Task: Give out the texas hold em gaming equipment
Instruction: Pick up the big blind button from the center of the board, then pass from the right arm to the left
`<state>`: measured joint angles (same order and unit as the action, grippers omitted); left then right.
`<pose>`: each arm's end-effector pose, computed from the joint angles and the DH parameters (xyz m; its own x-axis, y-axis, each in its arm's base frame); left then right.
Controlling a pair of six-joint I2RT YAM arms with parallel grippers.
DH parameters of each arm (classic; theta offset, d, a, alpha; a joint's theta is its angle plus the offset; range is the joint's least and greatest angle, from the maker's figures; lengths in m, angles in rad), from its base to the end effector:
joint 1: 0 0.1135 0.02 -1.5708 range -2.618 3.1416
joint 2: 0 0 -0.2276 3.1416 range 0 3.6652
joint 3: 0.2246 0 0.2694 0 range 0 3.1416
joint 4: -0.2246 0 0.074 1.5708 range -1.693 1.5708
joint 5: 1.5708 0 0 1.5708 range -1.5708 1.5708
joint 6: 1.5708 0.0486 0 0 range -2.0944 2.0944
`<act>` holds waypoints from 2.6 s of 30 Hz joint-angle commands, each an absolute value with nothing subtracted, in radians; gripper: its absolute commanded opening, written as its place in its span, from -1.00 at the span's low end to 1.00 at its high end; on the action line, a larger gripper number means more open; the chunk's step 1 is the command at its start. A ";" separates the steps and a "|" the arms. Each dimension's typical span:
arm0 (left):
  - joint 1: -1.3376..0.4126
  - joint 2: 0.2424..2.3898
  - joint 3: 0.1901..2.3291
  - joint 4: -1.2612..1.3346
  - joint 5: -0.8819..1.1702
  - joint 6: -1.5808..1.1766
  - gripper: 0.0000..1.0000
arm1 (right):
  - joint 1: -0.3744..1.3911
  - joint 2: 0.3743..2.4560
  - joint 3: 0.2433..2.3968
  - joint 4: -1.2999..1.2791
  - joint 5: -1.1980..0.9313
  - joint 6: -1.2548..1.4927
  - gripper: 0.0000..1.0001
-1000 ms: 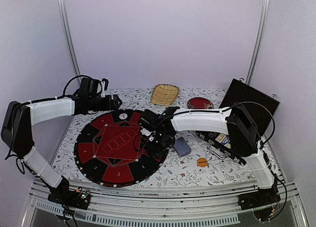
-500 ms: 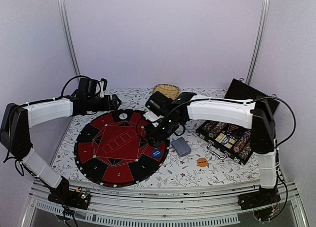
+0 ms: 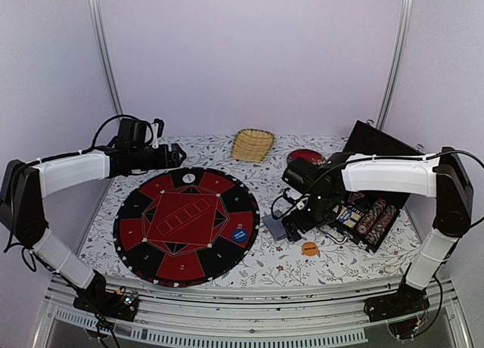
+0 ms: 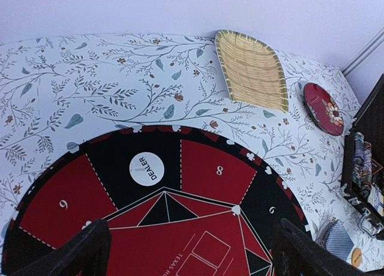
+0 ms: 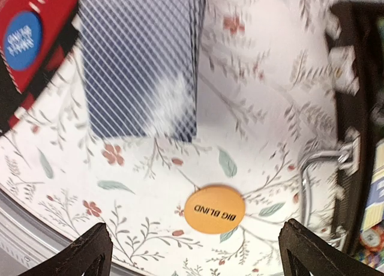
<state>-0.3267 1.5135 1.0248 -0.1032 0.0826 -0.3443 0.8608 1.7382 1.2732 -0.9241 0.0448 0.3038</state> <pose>0.3478 -0.1221 0.2021 -0.6273 -0.1426 -0.7656 0.1837 0.9282 -0.3234 0.2244 0.2577 0.1532 -0.8368 -0.5151 -0.1856 -0.5261 0.8504 0.0120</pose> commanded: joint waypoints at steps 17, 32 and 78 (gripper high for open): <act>-0.327 1.497 1.013 -0.113 0.095 -0.350 0.89 | 0.846 1.806 1.074 -0.816 -0.025 0.345 0.91; -0.327 1.489 1.014 -0.116 0.081 -0.339 0.89 | 0.842 1.862 1.059 -0.818 -0.015 0.346 0.00; -0.540 1.618 0.981 0.189 0.846 -0.482 0.76 | 1.029 1.739 1.379 -0.424 0.313 -0.024 -0.38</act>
<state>-0.5274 1.5845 1.0039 0.0589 0.6807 -0.4019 1.0290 1.7161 1.3514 -0.6033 0.2226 0.1307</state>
